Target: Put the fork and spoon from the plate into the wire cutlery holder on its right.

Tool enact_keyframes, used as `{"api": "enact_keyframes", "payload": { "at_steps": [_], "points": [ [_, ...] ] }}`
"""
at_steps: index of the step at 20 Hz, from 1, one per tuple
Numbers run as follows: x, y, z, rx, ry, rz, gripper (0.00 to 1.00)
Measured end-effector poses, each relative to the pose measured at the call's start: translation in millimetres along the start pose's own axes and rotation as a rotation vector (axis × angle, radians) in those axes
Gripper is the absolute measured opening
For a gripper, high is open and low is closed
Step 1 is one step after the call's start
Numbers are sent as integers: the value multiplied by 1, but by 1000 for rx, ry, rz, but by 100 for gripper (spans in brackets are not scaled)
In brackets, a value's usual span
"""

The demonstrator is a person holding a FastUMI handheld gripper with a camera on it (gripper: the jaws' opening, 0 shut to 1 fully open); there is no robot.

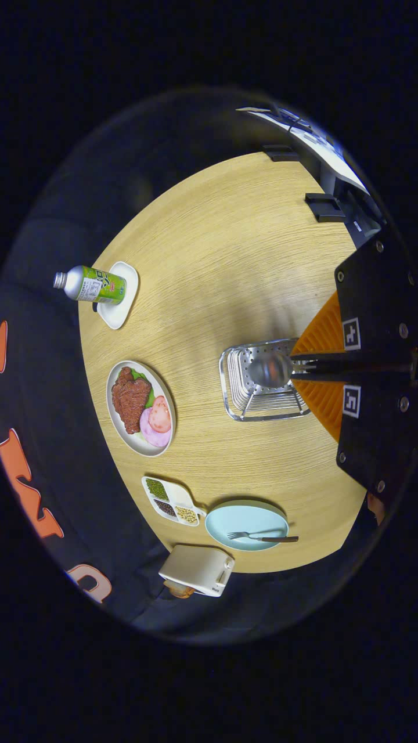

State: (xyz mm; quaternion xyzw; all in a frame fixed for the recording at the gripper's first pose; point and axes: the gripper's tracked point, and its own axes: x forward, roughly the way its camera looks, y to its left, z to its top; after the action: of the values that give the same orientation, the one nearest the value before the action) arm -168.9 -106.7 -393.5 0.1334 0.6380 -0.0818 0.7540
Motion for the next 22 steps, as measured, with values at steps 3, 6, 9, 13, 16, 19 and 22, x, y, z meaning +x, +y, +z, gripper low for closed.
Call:
{"api": "enact_keyframes", "payload": {
  "at_steps": [3, 6, 9, 13, 16, 19, 22],
  "points": [
    [-8, 7, 17, 0, -46, 24, 9],
    [-22, 20, 46, -8, -168, 68, 10],
    [-53, 36, 94, -9, -398, 102, 26],
    [-112, 49, 147, -31, -717, 92, 55],
    [-153, 64, 167, -63, -895, 91, 70],
    [-188, 84, 181, -104, -1056, 101, 83],
    [-212, 108, 186, -120, -1170, 124, 88]
  ]
}}
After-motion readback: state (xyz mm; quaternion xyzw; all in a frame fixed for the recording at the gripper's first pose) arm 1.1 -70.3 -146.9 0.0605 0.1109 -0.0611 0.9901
